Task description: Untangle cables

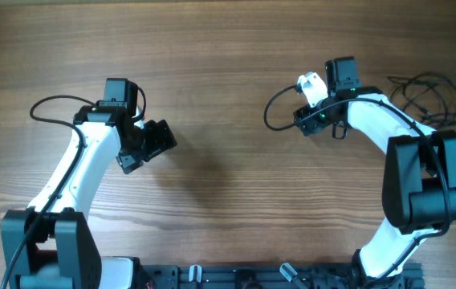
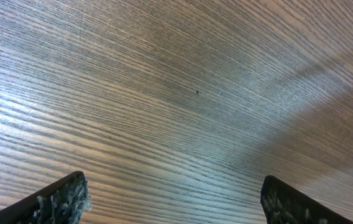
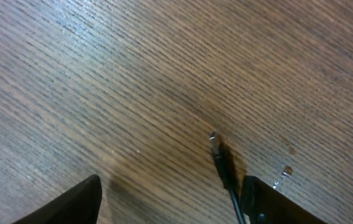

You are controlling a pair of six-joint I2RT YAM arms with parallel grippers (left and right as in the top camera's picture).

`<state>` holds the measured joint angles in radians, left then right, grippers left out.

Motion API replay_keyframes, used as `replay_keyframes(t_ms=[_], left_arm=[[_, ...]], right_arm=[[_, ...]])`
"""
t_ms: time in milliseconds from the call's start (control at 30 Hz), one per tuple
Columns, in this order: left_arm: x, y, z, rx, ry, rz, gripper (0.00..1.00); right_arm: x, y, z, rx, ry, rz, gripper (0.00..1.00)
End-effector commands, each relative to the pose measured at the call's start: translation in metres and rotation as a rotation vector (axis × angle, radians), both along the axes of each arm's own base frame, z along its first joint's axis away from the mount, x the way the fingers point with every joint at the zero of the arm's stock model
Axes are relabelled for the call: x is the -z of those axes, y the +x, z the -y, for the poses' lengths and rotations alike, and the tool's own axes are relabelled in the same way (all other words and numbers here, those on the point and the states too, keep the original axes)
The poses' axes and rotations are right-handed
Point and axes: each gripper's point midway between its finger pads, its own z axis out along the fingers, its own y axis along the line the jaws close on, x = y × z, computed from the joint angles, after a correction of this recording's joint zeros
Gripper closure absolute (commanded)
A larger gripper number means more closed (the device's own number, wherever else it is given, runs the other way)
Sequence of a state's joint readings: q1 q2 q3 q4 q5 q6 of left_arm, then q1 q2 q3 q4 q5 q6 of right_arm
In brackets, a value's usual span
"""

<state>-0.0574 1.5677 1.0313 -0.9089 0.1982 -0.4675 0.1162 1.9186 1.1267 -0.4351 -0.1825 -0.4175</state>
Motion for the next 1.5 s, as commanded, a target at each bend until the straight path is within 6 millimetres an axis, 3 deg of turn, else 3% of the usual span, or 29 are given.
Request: replay_keyframes(t_ms=[0, 233, 333, 400, 467, 600, 667, 833, 1000, 1067, 1100, 1133, 1167, 1200, 1233, 1333, 1467], left_arm=[[-0.004, 0.000, 0.000, 0.021, 0.011, 0.020, 0.09], [-0.004, 0.000, 0.000, 0.021, 0.011, 0.020, 0.09], [-0.004, 0.000, 0.000, 0.021, 0.011, 0.020, 0.09], [-0.004, 0.000, 0.000, 0.022, 0.011, 0.017, 0.09], [-0.004, -0.001, 0.000, 0.022, 0.011, 0.016, 0.09], [-0.004, -0.001, 0.000, 0.022, 0.011, 0.013, 0.09], [-0.004, -0.001, 0.000, 0.022, 0.011, 0.013, 0.09], [-0.004, -0.002, 0.000, 0.022, 0.011, 0.011, 0.09], [-0.004, -0.002, -0.001, 0.022, 0.011, 0.009, 0.09], [-0.004, -0.002, -0.001, 0.022, 0.011, 0.009, 0.09], [-0.004, -0.002, -0.001, 0.022, 0.011, 0.009, 0.09], [-0.004, -0.002, -0.001, 0.021, 0.011, 0.010, 0.09], [-0.004, -0.002, -0.001, 0.021, 0.011, 0.011, 0.09], [-0.004, -0.001, 0.000, 0.021, 0.011, 0.013, 0.09], [-0.004, -0.001, 0.000, 0.021, 0.011, 0.013, 0.09], [-0.004, -0.002, 0.000, 0.021, 0.011, 0.012, 0.09], [-0.004, -0.001, 0.000, 0.021, 0.011, 0.013, 0.09]], right_arm=[[0.009, -0.006, 0.001, 0.032, 0.008, -0.023, 0.35], [0.009, -0.005, 0.001, 0.077, 0.021, -0.031, 0.76], [0.009, -0.005, 0.002, 0.097, 0.022, -0.033, 0.83], [0.010, -0.003, 0.013, 0.187, -0.019, -0.037, 0.86], [0.011, -0.004, 0.028, 0.272, -0.084, -0.043, 0.96], [-0.002, -0.009, 0.057, 0.418, -0.186, -0.058, 0.96], [-0.017, -0.010, 0.080, 0.512, -0.233, -0.049, 0.96], [-0.082, -0.022, 0.182, 0.867, -0.371, 0.045, 0.96], [-0.140, -0.058, 0.282, 1.304, -0.313, 0.144, 0.96], [-0.146, -0.069, 0.302, 1.397, -0.230, 0.155, 0.91], [-0.146, -0.071, 0.307, 1.415, -0.170, 0.149, 0.81], [-0.144, -0.069, 0.308, 1.416, -0.083, 0.143, 0.64], [-0.143, -0.062, 0.301, 1.395, 0.034, 0.134, 0.39], [-0.143, -0.055, 0.294, 1.368, 0.117, 0.129, 0.25], [-0.144, -0.049, 0.287, 1.342, 0.167, 0.131, 0.18], [-0.149, -0.034, 0.269, 1.271, 0.276, 0.135, 0.05], [-0.153, -0.022, 0.241, 1.182, 0.393, 0.108, 0.00]])
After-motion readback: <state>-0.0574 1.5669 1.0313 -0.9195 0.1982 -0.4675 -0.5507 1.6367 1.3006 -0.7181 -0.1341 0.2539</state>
